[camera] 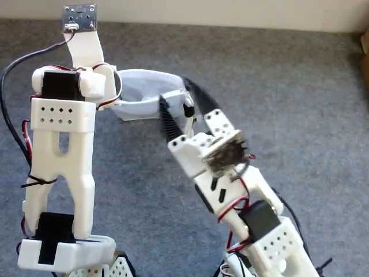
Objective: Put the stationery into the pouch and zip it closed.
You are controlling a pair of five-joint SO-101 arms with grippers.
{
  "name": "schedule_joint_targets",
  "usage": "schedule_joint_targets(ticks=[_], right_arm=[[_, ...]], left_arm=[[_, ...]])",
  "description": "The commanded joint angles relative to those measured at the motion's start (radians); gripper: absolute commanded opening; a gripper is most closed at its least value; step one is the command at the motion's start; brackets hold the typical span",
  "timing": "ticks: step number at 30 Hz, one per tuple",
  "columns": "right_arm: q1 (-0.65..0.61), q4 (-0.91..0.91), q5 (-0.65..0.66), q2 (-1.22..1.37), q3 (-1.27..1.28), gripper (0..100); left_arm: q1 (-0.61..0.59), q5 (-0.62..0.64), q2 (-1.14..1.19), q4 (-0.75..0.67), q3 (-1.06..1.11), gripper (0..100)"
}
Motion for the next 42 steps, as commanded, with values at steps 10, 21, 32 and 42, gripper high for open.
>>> schedule_joint_targets(ticks=[10, 21, 32, 42], right_arm=[[0.150, 0.344, -0.147, -0.125, -0.013, 16.5], [0.177, 0.478, -0.126, -0.117, 0.024, 17.0], [0.077, 0.199, 0.012, -0.101, 0.278, 17.1], [0.079, 0.081, 0.008, 0.166, 0.255, 17.1]], left_arm=[[-0.013, -0.006, 0.025, -0.003, 0.030, 1], [-0.013, -0.008, 0.024, -0.009, 0.028, 1], [-0.015, -0.008, 0.024, -0.009, 0.027, 1], [-0.015, -0.008, 0.024, -0.009, 0.028, 1]])
